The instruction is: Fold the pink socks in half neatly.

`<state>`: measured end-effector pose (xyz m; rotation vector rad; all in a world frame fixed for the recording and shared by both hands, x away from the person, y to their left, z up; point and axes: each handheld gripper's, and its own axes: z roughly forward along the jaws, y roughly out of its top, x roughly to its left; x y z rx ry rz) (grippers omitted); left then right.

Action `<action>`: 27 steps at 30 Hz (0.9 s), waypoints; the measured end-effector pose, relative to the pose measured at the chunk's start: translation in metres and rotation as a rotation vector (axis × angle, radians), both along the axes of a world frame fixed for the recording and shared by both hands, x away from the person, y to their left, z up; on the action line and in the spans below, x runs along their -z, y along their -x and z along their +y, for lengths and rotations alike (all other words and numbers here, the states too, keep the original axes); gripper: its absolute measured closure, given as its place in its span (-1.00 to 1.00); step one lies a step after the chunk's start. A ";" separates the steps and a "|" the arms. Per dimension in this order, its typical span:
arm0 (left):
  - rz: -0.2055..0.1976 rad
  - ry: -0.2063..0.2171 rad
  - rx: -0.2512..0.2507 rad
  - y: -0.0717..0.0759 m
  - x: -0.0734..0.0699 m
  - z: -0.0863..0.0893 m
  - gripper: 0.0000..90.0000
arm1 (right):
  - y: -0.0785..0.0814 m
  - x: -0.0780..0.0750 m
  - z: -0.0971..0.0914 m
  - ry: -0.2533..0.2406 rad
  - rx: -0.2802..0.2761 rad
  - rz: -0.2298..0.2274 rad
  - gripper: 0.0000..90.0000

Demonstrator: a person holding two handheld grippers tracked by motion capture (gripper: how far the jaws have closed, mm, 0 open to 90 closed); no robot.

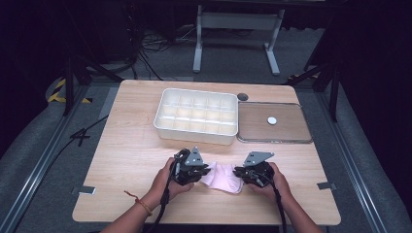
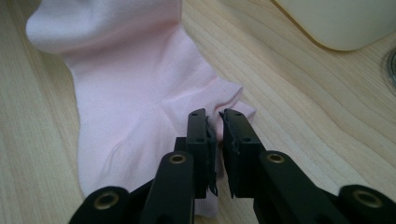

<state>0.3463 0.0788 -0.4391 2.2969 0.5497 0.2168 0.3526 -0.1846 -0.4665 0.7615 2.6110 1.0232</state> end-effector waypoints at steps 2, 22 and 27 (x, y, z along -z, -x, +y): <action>-0.010 -0.015 0.010 0.000 -0.001 -0.003 0.81 | 0.000 0.000 0.000 0.003 -0.003 -0.003 0.81; -0.015 -0.040 0.072 -0.003 -0.001 -0.028 0.81 | 0.000 0.001 0.000 -0.007 -0.002 -0.006 0.83; -0.017 -0.049 0.087 -0.002 -0.001 -0.034 0.80 | 0.000 0.001 0.000 -0.007 -0.001 -0.004 0.84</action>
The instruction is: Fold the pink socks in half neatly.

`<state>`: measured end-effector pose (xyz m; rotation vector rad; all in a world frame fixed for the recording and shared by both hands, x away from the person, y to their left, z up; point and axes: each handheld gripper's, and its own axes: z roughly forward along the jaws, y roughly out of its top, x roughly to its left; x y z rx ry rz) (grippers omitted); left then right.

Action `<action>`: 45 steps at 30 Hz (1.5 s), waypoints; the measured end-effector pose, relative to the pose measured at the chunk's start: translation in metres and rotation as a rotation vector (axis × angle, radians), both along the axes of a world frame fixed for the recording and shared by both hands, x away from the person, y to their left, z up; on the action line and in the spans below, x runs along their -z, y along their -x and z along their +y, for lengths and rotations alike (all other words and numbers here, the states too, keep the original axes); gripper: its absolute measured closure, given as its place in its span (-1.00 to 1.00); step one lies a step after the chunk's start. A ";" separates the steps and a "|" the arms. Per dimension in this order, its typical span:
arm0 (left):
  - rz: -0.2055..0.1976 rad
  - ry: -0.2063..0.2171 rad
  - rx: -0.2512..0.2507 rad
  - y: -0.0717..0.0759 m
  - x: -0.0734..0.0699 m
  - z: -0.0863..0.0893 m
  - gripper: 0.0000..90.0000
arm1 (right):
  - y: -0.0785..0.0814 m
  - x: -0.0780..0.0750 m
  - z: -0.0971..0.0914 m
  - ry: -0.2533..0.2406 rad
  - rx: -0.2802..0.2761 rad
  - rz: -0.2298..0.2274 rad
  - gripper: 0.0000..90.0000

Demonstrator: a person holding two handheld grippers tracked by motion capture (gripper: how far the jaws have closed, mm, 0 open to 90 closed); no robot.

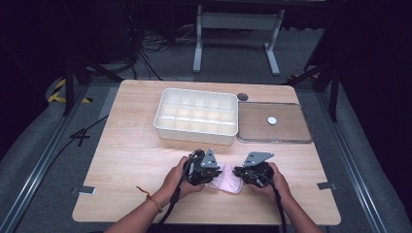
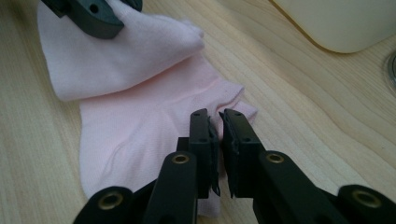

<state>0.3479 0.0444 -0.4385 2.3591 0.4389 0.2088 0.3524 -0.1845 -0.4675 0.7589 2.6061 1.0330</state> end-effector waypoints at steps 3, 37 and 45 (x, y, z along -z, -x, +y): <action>-0.005 -0.005 0.011 0.000 0.001 -0.005 0.81 | 0.000 0.000 0.000 -0.004 -0.001 0.003 0.83; 0.034 0.062 0.042 0.006 0.006 -0.020 0.56 | -0.004 0.002 -0.005 -0.044 0.006 0.052 0.84; -0.012 0.111 0.014 0.009 -0.015 -0.003 0.49 | -0.005 0.002 -0.005 -0.048 0.004 0.053 0.84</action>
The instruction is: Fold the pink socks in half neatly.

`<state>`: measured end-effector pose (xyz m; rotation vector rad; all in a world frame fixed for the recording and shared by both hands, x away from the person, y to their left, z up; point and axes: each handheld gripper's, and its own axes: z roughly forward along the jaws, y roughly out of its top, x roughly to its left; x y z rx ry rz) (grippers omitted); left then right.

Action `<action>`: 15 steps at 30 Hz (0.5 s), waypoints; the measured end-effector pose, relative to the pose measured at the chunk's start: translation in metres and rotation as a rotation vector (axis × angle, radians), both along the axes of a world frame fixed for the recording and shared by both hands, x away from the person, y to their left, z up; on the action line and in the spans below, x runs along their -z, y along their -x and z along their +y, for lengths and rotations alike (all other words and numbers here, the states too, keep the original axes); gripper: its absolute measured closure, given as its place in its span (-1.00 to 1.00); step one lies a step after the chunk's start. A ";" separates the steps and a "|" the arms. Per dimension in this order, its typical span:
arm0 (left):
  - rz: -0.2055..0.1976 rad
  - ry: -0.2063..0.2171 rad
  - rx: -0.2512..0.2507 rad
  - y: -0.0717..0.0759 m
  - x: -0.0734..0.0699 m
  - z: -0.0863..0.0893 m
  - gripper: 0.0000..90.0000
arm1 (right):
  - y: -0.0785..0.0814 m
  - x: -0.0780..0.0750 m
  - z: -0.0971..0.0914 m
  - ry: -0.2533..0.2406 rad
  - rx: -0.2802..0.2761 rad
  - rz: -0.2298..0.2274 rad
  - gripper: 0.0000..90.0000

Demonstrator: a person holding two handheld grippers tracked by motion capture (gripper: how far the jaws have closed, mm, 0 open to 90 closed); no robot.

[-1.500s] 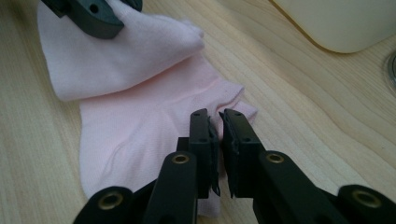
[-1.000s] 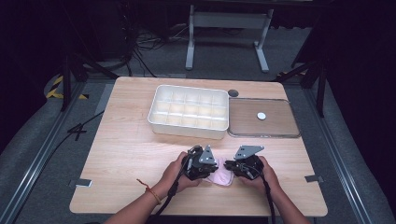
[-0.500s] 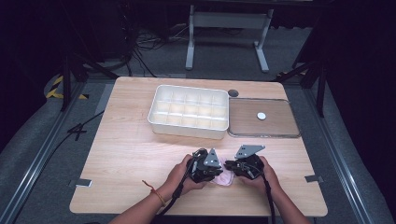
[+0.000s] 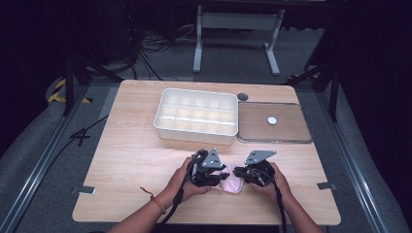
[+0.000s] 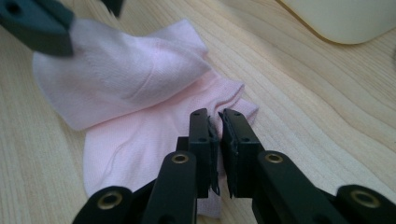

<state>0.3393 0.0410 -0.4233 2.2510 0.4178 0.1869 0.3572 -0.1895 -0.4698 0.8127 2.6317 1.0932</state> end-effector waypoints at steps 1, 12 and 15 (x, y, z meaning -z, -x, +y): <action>-0.015 0.000 -0.002 0.003 -0.003 0.002 0.50 | 0.000 0.000 0.000 0.000 0.000 0.005 0.84; 0.010 -0.054 0.028 0.007 0.016 0.023 0.74 | 0.000 0.000 0.000 0.006 0.000 0.004 0.83; 0.032 -0.077 0.044 0.006 0.029 0.023 0.77 | 0.000 -0.001 0.001 0.010 0.005 0.004 0.81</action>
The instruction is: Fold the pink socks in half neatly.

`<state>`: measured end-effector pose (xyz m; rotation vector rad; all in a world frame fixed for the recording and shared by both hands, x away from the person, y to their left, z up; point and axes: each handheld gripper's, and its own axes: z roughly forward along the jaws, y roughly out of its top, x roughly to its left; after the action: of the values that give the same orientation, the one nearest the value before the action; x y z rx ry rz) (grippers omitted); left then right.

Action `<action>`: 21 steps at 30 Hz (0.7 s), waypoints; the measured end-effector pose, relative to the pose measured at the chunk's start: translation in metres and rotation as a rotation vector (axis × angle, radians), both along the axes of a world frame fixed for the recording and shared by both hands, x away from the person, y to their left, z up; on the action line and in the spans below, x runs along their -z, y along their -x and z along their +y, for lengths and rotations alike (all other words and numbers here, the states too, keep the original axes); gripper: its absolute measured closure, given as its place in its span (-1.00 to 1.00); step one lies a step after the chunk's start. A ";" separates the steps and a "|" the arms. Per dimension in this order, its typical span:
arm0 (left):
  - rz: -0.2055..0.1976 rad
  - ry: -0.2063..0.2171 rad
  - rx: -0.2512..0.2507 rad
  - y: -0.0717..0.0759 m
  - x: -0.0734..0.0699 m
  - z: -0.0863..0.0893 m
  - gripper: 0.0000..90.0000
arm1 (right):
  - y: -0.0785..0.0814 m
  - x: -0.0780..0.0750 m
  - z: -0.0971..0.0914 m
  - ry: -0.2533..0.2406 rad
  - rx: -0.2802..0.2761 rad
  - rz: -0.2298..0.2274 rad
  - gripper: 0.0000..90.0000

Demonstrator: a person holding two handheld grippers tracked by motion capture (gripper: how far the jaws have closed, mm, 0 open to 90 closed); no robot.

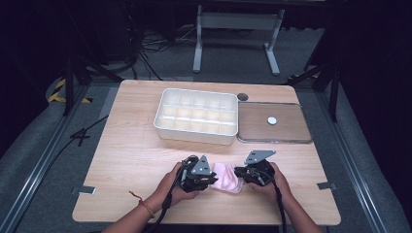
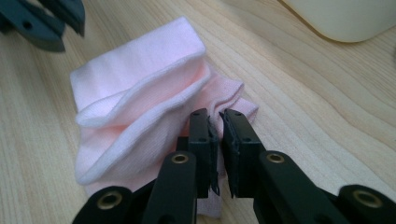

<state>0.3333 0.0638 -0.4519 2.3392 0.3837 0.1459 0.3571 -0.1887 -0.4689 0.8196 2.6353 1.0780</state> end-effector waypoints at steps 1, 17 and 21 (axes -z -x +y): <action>0.004 -0.002 -0.003 0.001 0.004 -0.001 0.77 | 0.001 -0.001 0.000 0.009 0.004 -0.009 0.78; 0.010 -0.023 0.002 0.003 0.019 -0.004 0.78 | 0.024 -0.035 0.023 -0.102 -0.048 -0.157 0.98; 0.011 -0.017 0.003 0.003 0.020 -0.004 0.78 | 0.024 -0.027 0.034 -0.049 -0.087 -0.134 0.98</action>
<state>0.3306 0.0599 -0.4717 2.3583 0.3857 0.1355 0.3327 -0.1550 -0.4420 0.6225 2.5628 1.1802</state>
